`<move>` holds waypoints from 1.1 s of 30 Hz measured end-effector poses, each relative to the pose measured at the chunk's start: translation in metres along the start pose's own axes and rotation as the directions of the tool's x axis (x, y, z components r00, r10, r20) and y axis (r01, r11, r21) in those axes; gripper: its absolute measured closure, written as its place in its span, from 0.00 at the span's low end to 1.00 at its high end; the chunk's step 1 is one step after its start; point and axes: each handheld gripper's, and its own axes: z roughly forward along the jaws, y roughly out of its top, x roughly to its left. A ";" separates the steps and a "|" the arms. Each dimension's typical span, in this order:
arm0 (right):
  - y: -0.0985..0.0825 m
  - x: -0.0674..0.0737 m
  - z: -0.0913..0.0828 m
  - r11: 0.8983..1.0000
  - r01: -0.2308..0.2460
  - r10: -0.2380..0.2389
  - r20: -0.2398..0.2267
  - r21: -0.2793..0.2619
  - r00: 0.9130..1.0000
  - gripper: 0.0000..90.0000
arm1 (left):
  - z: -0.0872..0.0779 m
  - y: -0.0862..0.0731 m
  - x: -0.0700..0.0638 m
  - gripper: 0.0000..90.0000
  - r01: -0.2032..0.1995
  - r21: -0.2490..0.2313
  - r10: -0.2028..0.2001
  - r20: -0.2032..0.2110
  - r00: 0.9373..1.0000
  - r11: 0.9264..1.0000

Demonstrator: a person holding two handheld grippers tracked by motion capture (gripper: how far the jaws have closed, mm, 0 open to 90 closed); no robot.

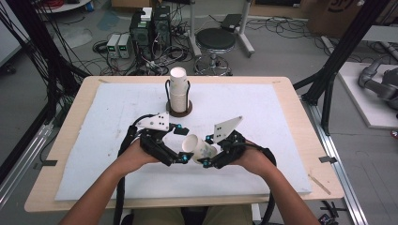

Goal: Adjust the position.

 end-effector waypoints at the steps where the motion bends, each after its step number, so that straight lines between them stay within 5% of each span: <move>1: 0.001 0.000 0.000 1.000 0.007 -0.007 0.003 0.012 1.000 0.43 | 0.000 0.001 0.000 0.15 -0.005 0.008 0.005 0.000 1.000 1.000; 12: 0.014 0.003 0.000 0.995 0.044 -0.042 -0.021 0.086 0.999 0.43 | 0.005 0.004 0.000 0.17 -0.034 0.092 0.032 0.027 0.999 0.995; 19: 0.021 0.007 0.005 0.978 0.074 -0.070 -0.028 0.196 0.997 0.43 | 0.008 0.003 -0.001 0.20 -0.035 0.118 0.031 0.042 0.999 0.992; 33: 0.026 0.006 0.012 0.956 0.071 -0.059 -0.050 0.286 0.997 0.43 | 0.015 -0.002 0.002 0.29 -0.036 0.173 0.025 0.064 0.998 0.984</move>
